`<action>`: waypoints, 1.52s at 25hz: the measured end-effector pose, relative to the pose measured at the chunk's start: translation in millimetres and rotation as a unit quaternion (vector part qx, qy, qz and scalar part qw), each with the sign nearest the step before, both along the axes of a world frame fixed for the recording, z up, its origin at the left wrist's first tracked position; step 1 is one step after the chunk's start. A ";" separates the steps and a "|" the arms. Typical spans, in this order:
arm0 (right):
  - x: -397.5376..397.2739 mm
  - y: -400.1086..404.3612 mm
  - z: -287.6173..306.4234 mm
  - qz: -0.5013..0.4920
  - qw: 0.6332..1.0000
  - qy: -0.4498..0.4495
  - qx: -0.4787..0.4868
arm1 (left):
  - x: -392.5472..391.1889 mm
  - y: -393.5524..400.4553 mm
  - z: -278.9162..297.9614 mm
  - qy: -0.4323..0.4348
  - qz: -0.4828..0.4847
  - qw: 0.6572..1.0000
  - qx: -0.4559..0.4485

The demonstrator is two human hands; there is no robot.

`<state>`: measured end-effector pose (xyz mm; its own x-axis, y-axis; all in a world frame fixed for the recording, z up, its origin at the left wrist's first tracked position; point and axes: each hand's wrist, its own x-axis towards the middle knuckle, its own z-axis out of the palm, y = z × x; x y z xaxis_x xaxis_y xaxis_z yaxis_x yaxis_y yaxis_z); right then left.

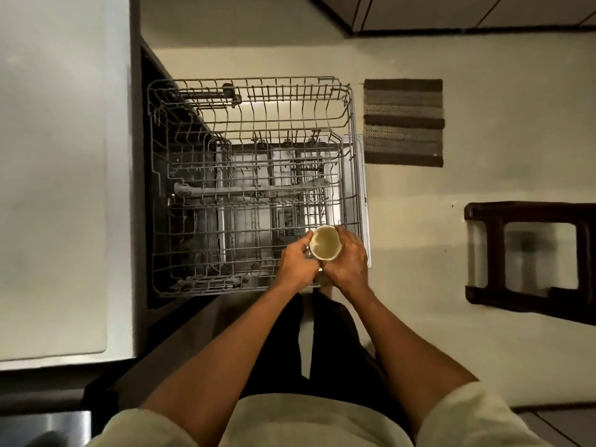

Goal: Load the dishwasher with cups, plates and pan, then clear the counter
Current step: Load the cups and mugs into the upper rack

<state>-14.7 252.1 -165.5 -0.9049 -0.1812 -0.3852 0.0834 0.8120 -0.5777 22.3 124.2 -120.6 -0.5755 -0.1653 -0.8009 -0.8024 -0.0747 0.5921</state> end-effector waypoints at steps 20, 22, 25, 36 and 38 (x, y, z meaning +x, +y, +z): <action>8.5 23.8 -4.8 -0.044 0.993 -0.098 -0.055 | 10.8 20.7 -9.3 -0.056 0.014 0.998 -0.010; 3.4 23.3 3.6 -0.091 0.982 -0.146 -0.079 | 11.0 22.7 -8.8 -0.062 0.015 0.998 -0.009; -4.4 25.6 6.3 -0.082 0.976 -0.186 -0.076 | 12.9 24.9 -10.3 -0.072 0.024 0.997 -0.004; 0.3 21.2 2.1 -0.038 0.976 -0.214 -0.017 | 8.8 18.9 -15.1 -0.078 0.033 0.996 -0.023; -0.1 21.2 2.8 -0.039 0.979 -0.198 -0.028 | 9.1 20.2 -9.4 -0.077 0.029 0.996 -0.024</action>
